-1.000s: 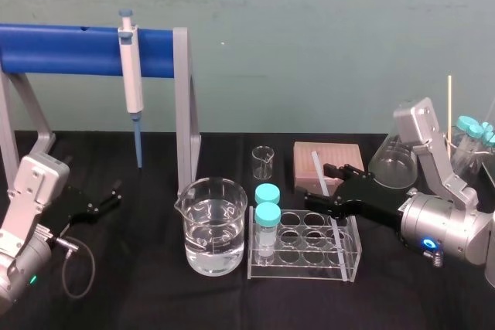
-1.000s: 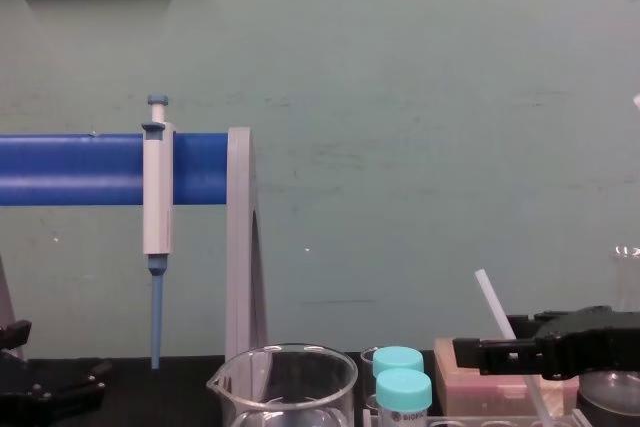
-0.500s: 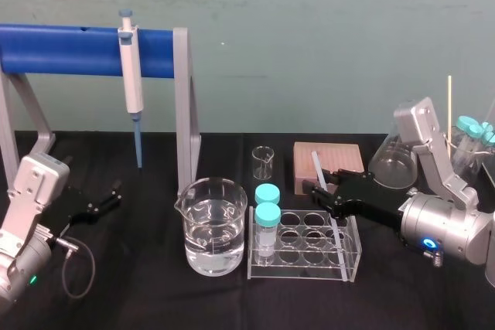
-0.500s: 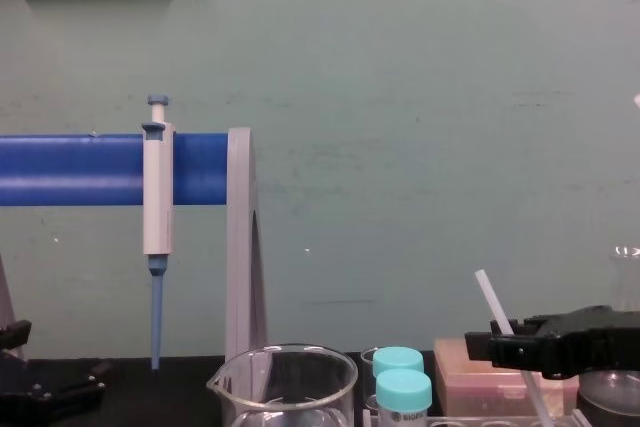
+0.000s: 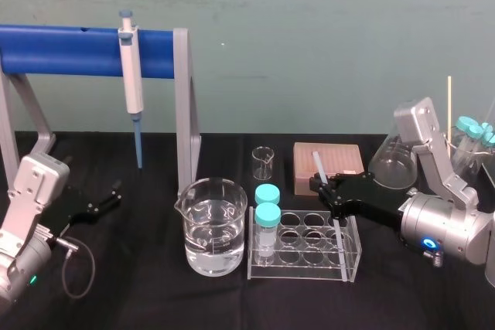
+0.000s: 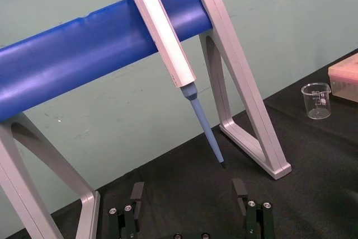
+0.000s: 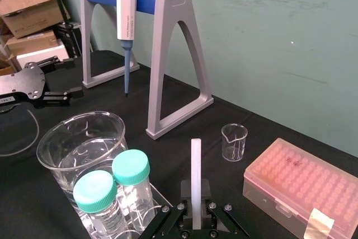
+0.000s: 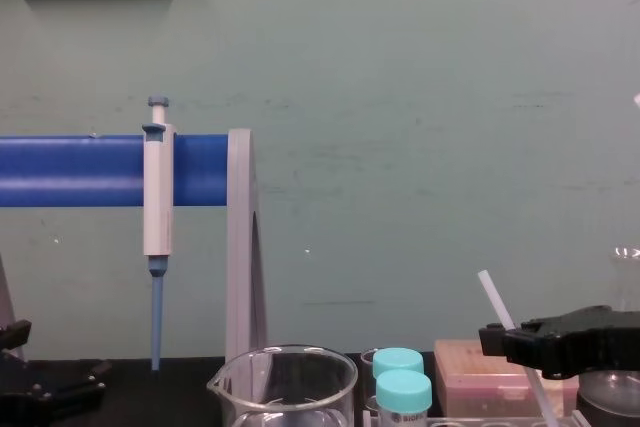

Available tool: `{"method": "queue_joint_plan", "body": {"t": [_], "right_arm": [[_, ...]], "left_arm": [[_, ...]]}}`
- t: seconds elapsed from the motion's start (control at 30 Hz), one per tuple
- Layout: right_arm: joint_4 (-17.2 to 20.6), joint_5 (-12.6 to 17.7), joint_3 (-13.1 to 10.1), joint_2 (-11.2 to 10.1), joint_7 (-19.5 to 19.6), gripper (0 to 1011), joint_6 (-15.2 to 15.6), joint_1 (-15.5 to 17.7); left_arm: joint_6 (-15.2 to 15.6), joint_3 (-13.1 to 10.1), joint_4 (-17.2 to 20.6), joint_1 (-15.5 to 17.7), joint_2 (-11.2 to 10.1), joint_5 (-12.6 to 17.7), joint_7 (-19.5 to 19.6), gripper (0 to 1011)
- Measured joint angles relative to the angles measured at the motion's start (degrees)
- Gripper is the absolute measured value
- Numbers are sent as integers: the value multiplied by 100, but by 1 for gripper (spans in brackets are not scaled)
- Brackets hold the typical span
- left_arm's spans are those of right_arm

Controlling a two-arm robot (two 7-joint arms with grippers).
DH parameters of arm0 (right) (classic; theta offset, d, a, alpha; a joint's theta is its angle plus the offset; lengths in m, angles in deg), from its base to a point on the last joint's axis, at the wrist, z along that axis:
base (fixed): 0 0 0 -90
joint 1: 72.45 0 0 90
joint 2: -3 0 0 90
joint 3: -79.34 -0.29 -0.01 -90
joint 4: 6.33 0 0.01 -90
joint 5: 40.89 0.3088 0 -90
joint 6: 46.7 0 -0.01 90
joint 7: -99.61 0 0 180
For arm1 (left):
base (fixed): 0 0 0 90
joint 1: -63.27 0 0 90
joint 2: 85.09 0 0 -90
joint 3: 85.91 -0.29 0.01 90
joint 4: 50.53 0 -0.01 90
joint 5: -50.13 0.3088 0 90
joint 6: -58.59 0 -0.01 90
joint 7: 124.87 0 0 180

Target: Pick up the stirring rod with one hand, then place it down.

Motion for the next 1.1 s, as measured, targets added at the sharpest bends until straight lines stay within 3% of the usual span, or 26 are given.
{"method": "queue_joint_plan", "body": {"t": [0.3, 0.53, 0.67, 0.77, 0.8, 1.0, 1.1], "right_arm": [[-1, 70, -75, 57, -42, 71, -45, 58], [9, 194, -204, 153, -84, 71, -329, 215], [46, 197, -267, 171, -122, 72, -666, 345], [108, 79, -350, 161, -138, 71, -1111, 503], [108, 79, -350, 161, -138, 72, -1111, 503], [188, -184, -554, 192, -136, 71, -1967, 789], [208, -196, -651, 232, -144, 72, -2183, 893]], "left_arm": [[0, 0, 0, 0, 0, 0, 0, 1000], [0, 0, 0, 0, 0, 0, 0, 1000], [0, 0, 0, 0, 0, 0, 0, 1000], [0, 0, 0, 0, 0, 0, 0, 1000], [0, 0, 0, 0, 0, 0, 0, 1000], [0, 0, 0, 0, 0, 0, 0, 1000], [0, 0, 0, 0, 0, 0, 0, 1000]]}}
